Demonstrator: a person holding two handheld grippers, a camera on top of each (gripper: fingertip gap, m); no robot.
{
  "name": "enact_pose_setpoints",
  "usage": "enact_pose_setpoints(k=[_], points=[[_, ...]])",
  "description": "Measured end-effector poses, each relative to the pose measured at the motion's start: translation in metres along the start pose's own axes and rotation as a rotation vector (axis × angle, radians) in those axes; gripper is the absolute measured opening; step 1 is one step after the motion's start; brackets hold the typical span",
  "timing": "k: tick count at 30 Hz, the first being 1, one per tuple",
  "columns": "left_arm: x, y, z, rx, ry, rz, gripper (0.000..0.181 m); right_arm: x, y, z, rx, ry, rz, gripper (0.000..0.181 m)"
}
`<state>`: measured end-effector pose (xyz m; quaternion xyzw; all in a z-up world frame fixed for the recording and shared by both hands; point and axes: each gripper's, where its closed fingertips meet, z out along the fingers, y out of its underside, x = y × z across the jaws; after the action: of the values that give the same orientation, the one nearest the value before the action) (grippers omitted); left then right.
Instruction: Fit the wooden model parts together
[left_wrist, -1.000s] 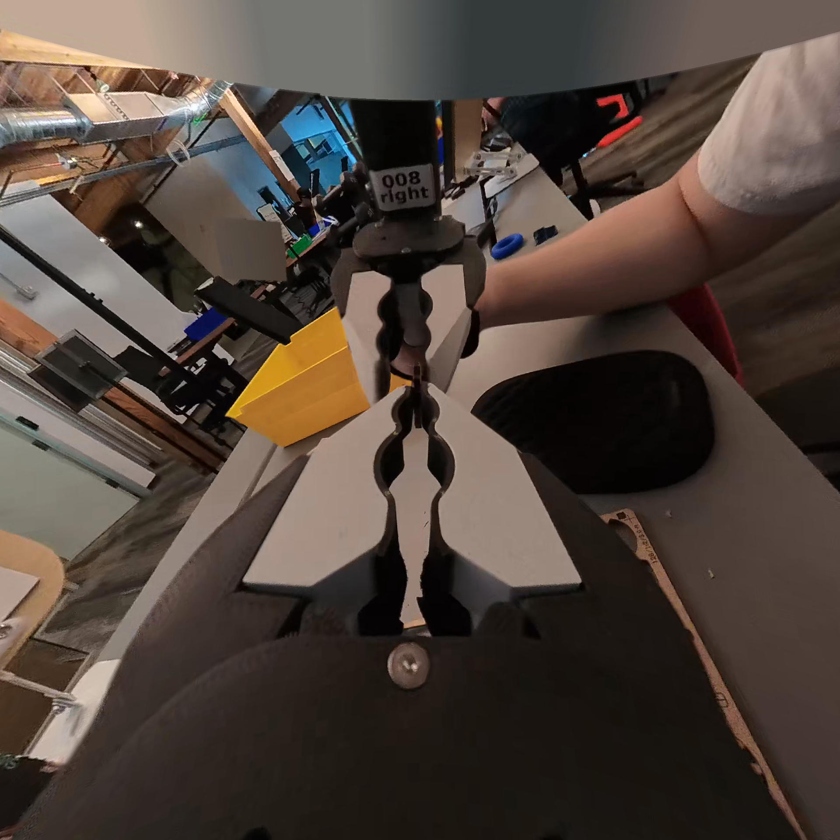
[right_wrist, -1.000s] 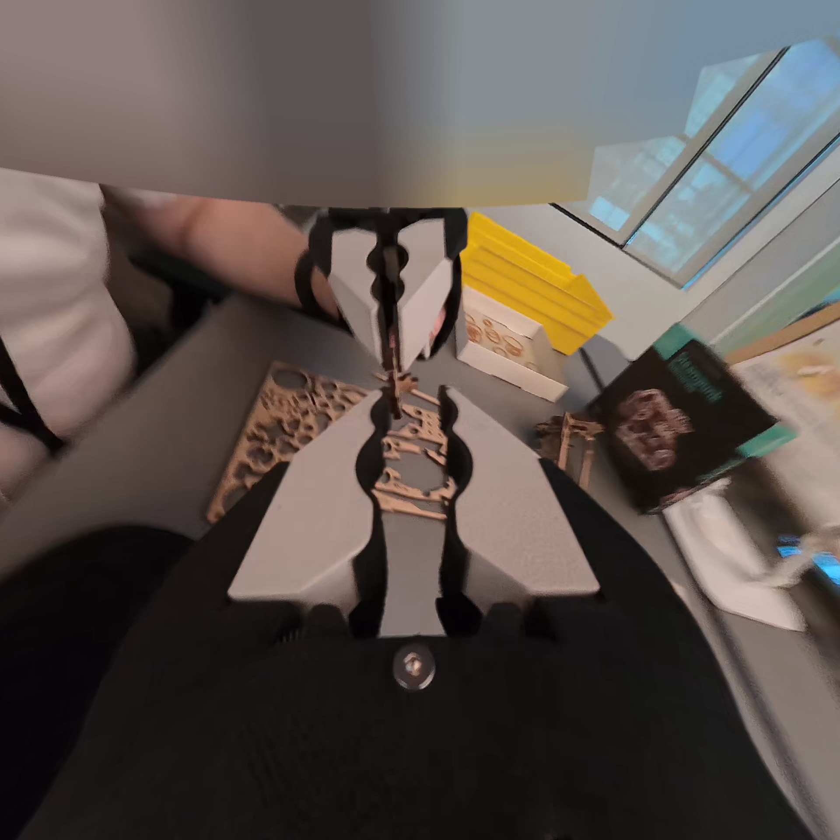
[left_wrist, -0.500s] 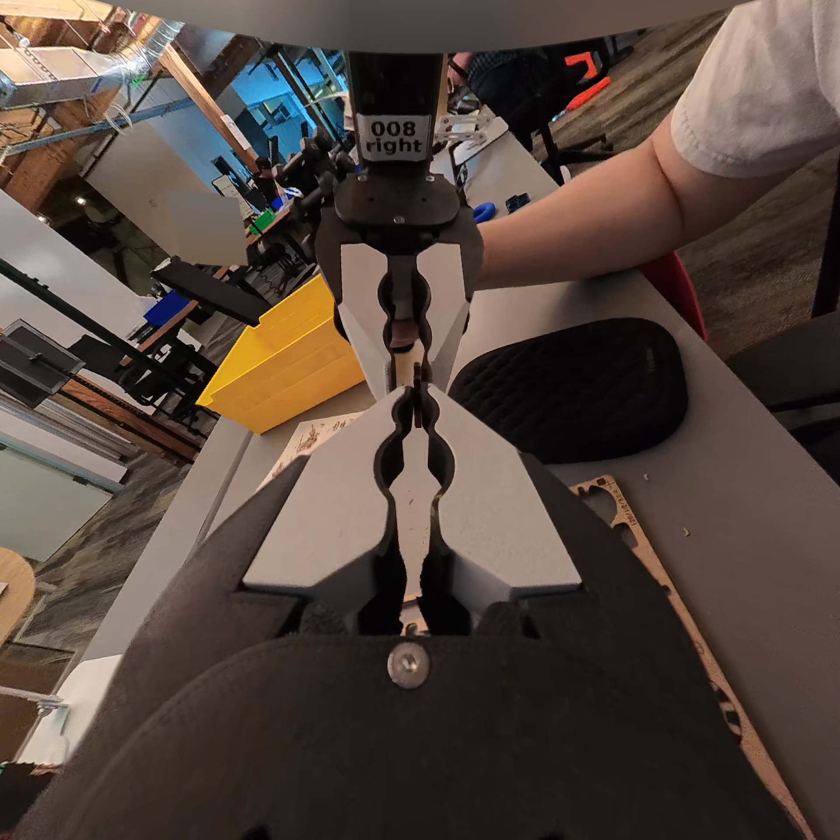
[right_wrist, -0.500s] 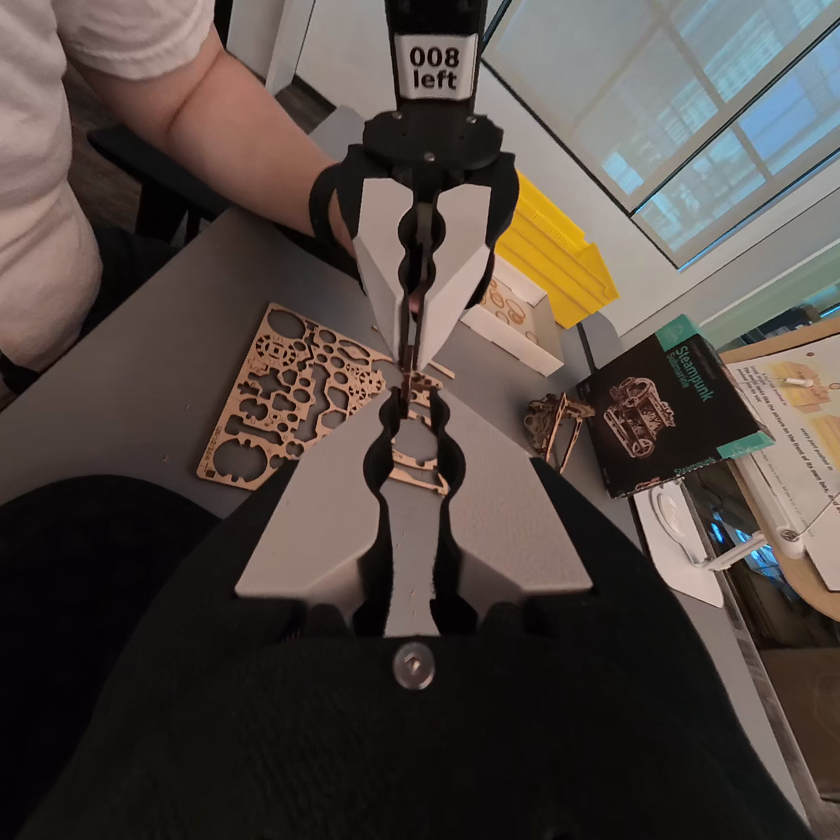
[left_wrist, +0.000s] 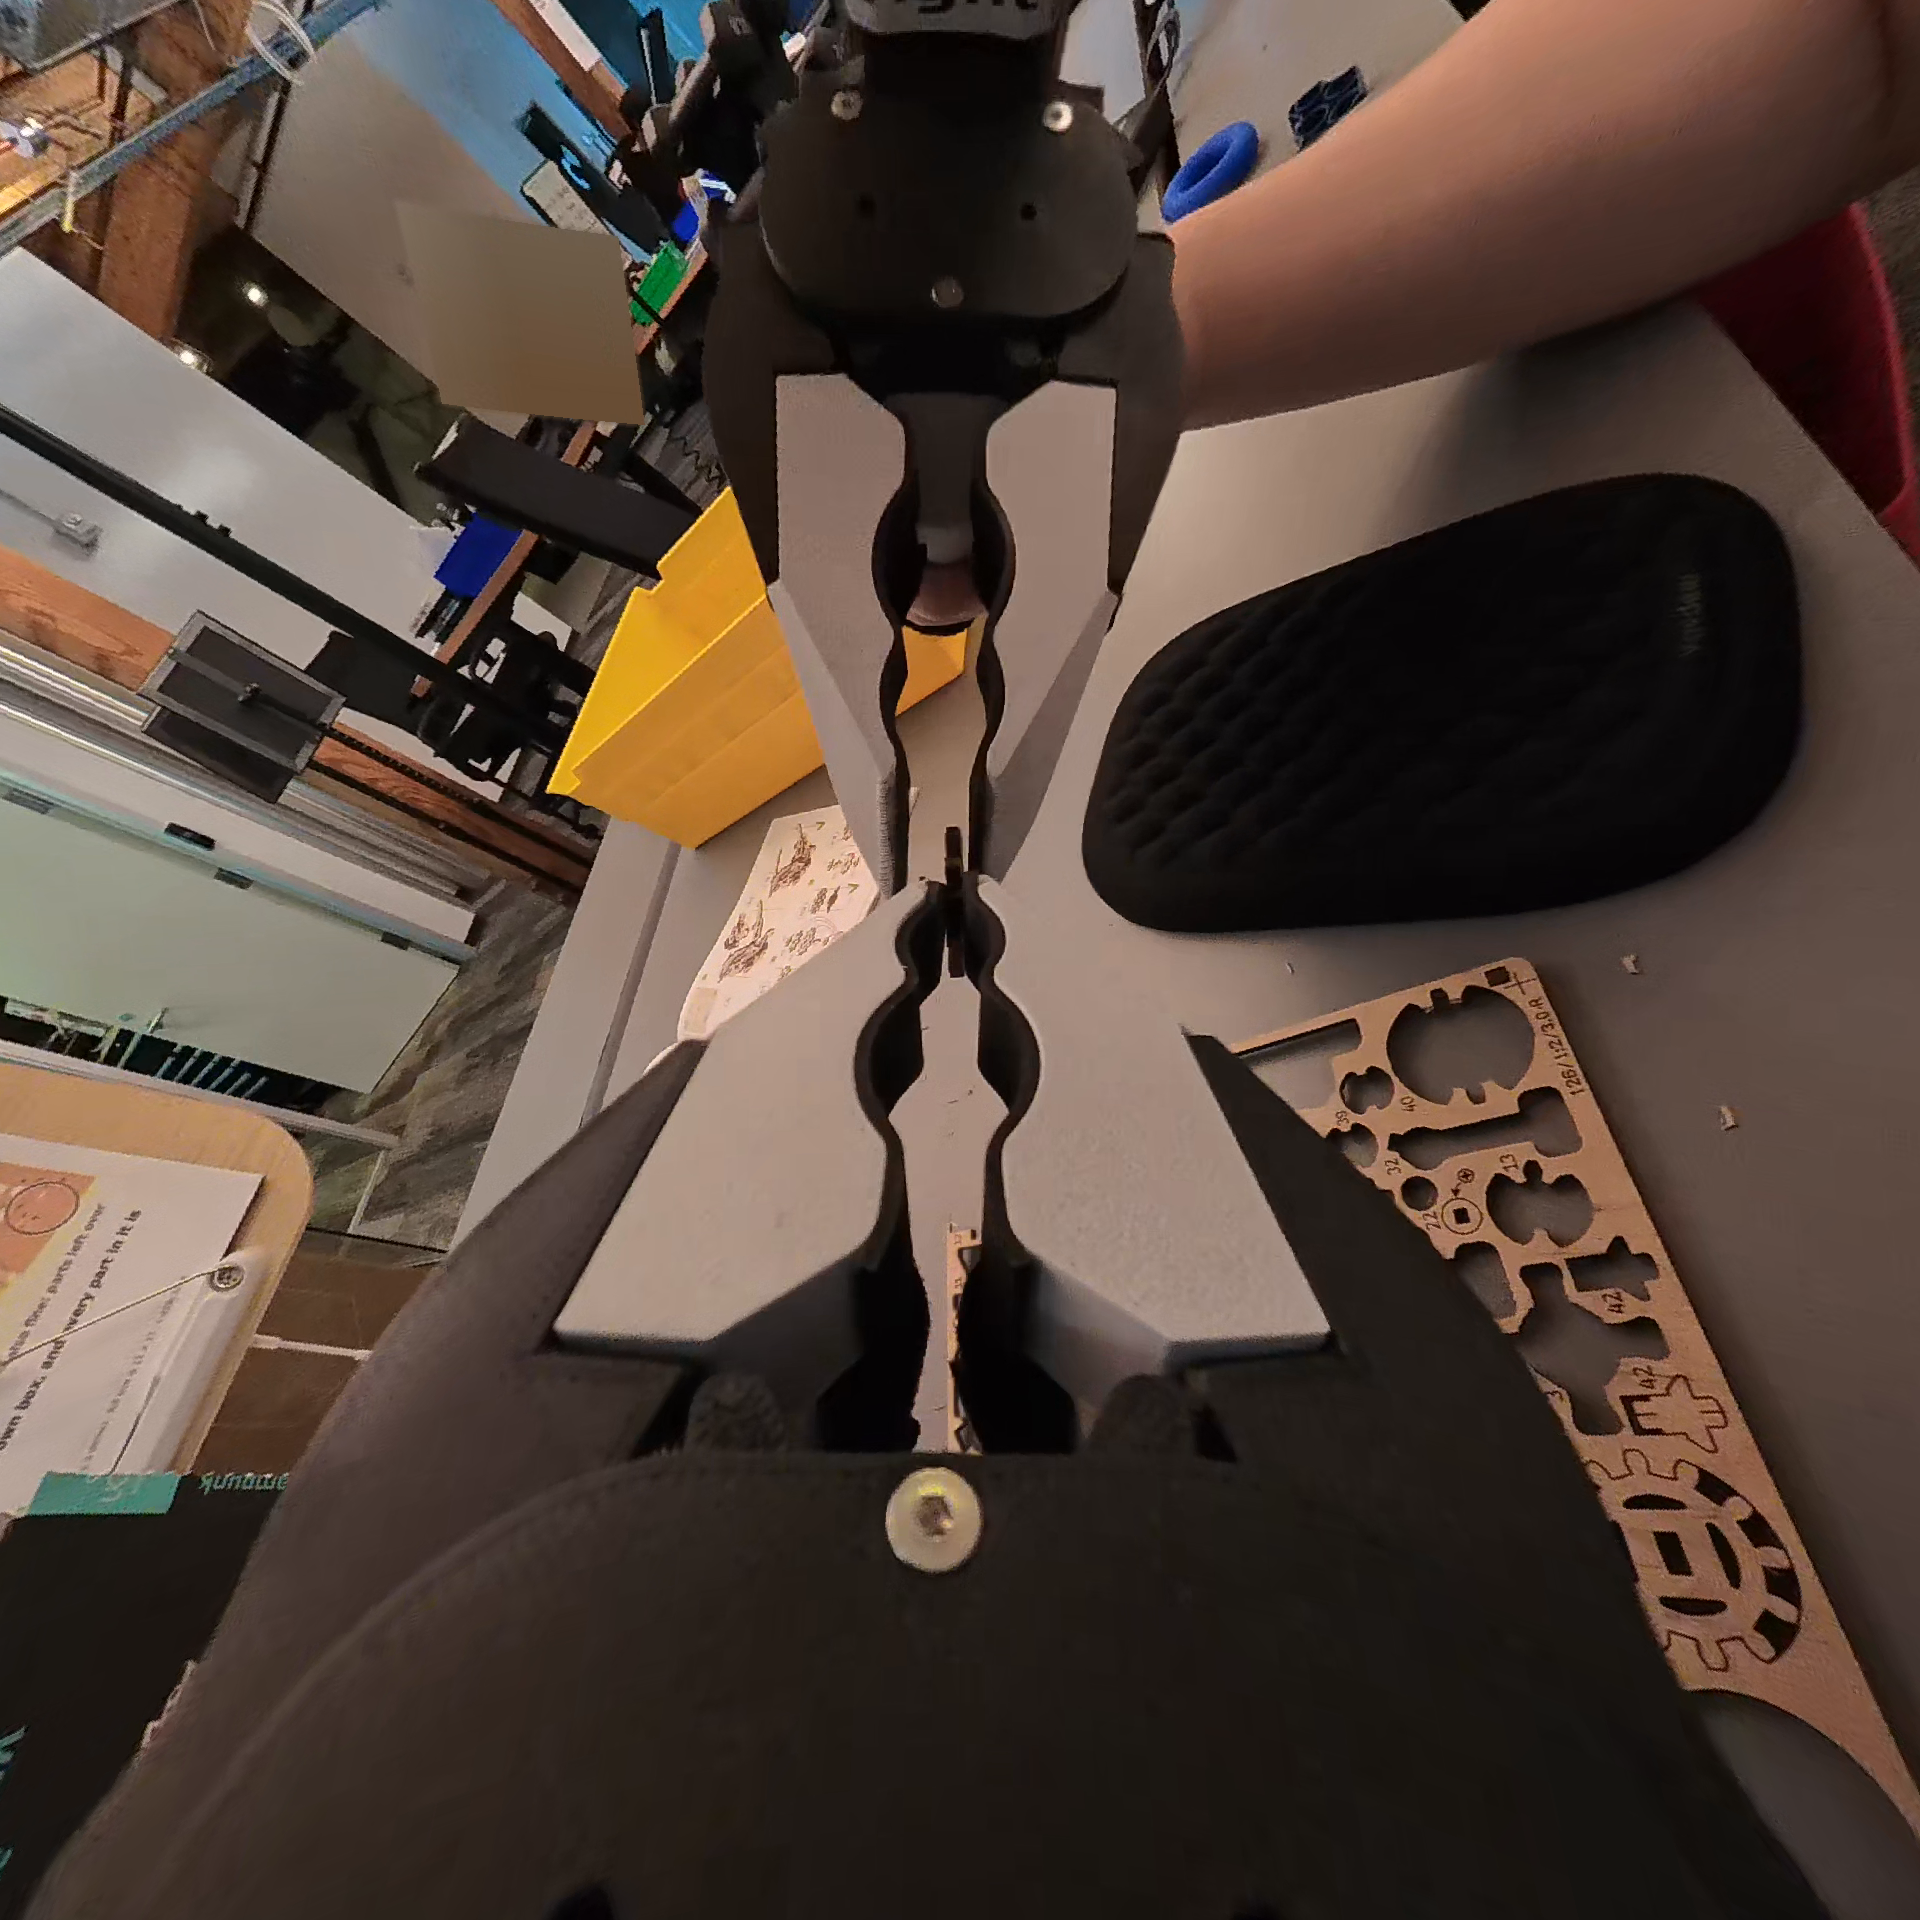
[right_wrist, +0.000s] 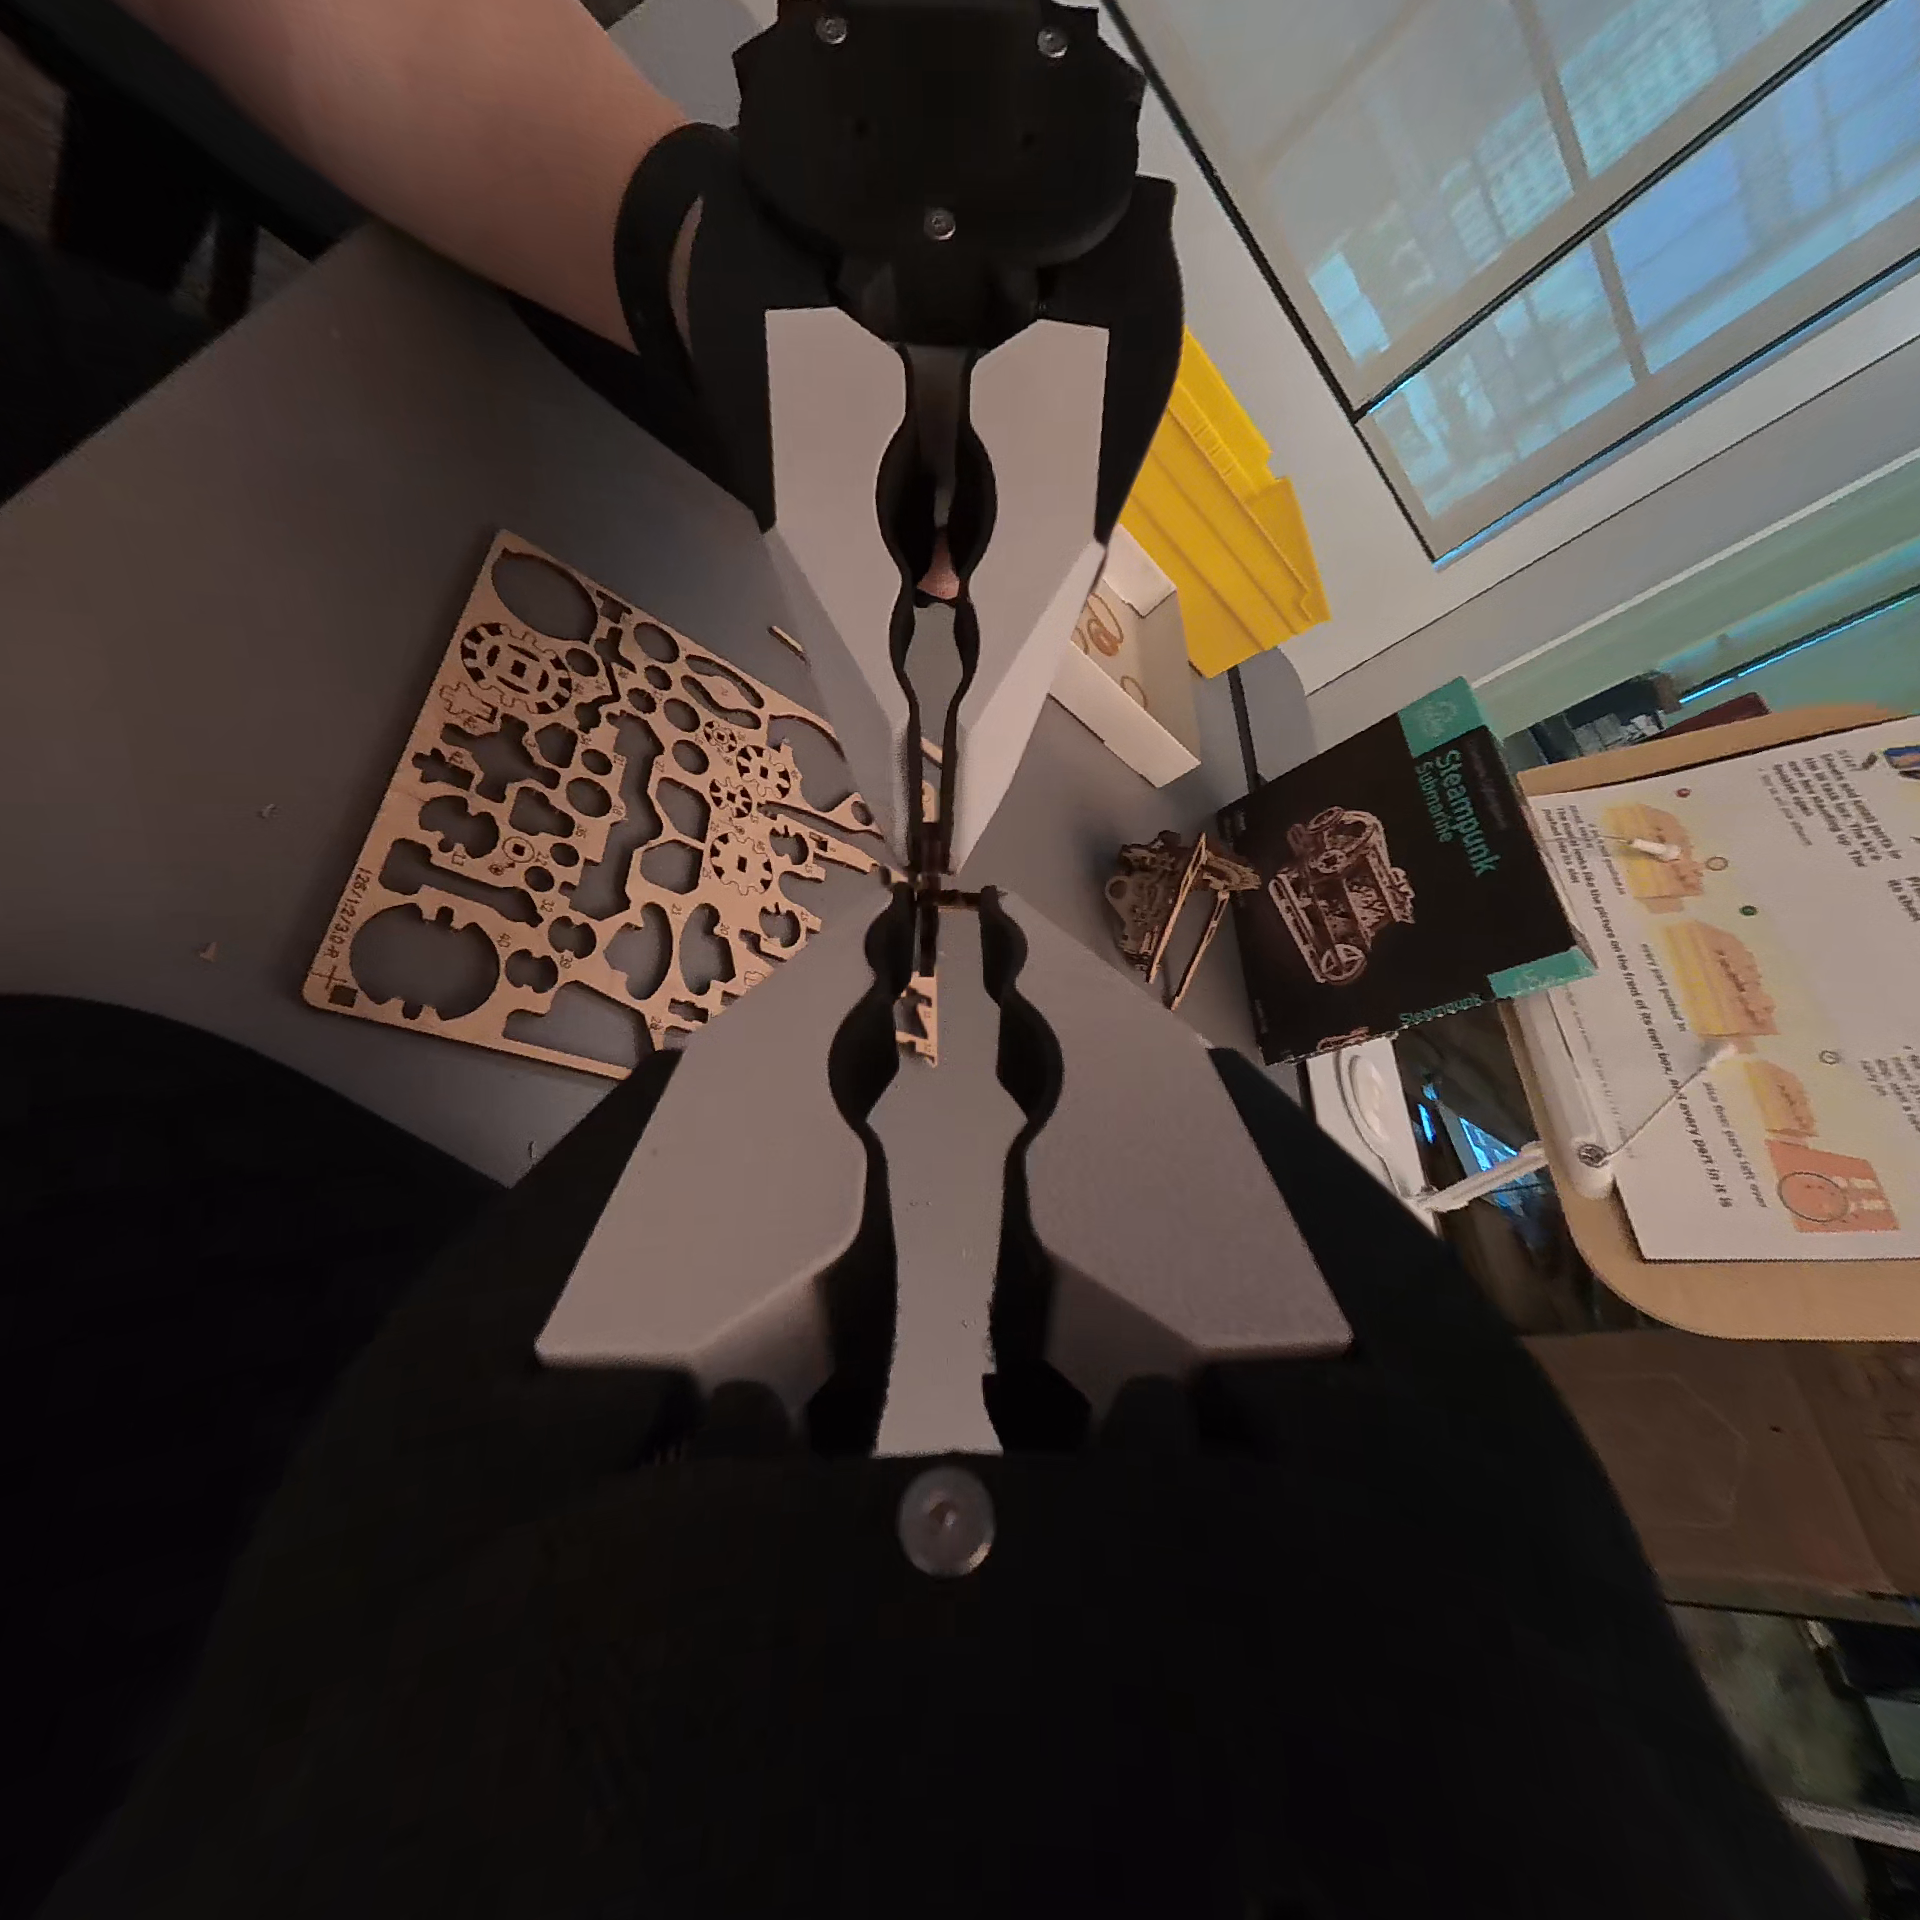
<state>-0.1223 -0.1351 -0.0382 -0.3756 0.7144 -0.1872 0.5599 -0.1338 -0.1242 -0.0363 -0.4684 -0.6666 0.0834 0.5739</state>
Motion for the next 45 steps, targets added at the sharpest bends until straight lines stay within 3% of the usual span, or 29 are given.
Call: enact_pose_setpoints(k=[9, 12, 17, 21, 24, 27, 33, 39, 45], points=[[-0.001, 0.003, 0.001, -0.026, -0.002, 0.009, 0.000, 0.000, 0.004, 0.001, -0.030, 0.019, -0.041, 0.010], [0.002, 0.003, 0.002, -0.034, 0.004, 0.034, 0.000, -0.003, 0.005, 0.004, -0.025, -0.013, 0.006, 0.017], [0.005, 0.006, 0.005, -0.066, -0.006, 0.057, 0.000, -0.006, 0.012, 0.006, -0.065, -0.020, 0.002, 0.010], [-0.008, 0.000, -0.001, -0.014, -0.100, 0.021, 0.013, 0.003, 0.003, -0.001, 0.054, -0.008, 0.090, 0.010], [-0.007, 0.002, -0.003, 0.020, -0.048, -0.103, 0.016, 0.009, -0.010, -0.007, 0.187, -0.009, 0.160, 0.010], [-0.011, -0.009, -0.007, 0.098, -0.056, -0.164, 0.012, 0.006, -0.020, -0.008, 0.279, -0.034, 0.192, 0.010], [-0.009, -0.024, -0.014, 0.180, -0.081, -0.102, 0.001, 0.010, -0.035, -0.014, 0.460, -0.067, 0.318, 0.010], [-0.013, -0.008, -0.011, 0.069, -0.165, 0.027, 0.001, 0.011, -0.024, -0.010, 0.372, -0.051, 0.293, 0.018], [-0.008, 0.003, -0.008, -0.005, -0.153, 0.076, 0.000, 0.007, -0.015, -0.010, 0.196, -0.013, 0.119, 0.009]])
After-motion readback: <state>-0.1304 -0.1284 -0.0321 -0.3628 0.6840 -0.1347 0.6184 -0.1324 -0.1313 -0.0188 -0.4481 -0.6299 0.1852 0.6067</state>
